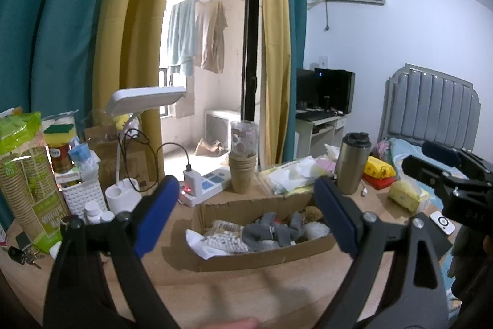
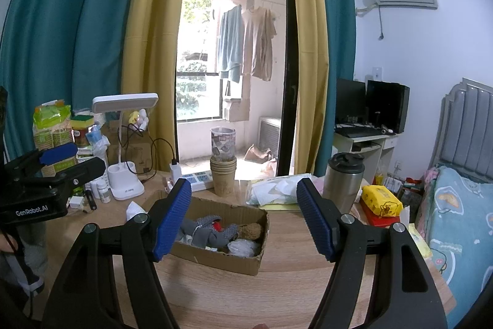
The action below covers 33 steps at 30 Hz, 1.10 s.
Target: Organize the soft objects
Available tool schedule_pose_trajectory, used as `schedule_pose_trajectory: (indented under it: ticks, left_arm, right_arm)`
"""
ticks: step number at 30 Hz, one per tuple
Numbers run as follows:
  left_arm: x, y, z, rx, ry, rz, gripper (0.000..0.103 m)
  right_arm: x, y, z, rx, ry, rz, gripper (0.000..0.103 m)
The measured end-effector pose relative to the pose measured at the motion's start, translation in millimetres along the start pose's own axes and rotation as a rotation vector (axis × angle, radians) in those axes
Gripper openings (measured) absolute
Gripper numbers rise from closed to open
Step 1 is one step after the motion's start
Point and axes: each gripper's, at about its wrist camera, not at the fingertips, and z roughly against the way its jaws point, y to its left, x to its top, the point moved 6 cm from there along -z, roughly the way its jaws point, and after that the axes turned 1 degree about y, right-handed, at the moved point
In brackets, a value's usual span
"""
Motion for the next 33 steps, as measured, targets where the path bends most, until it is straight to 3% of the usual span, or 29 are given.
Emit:
schedule_pose_trajectory:
  ticks: [33]
  left_arm:
    - [-2.2,-2.9,0.0,-0.011,0.007,-0.005,0.090]
  right_arm:
    - [0.2,0.6,-0.4,0.000,0.001,0.000,0.074]
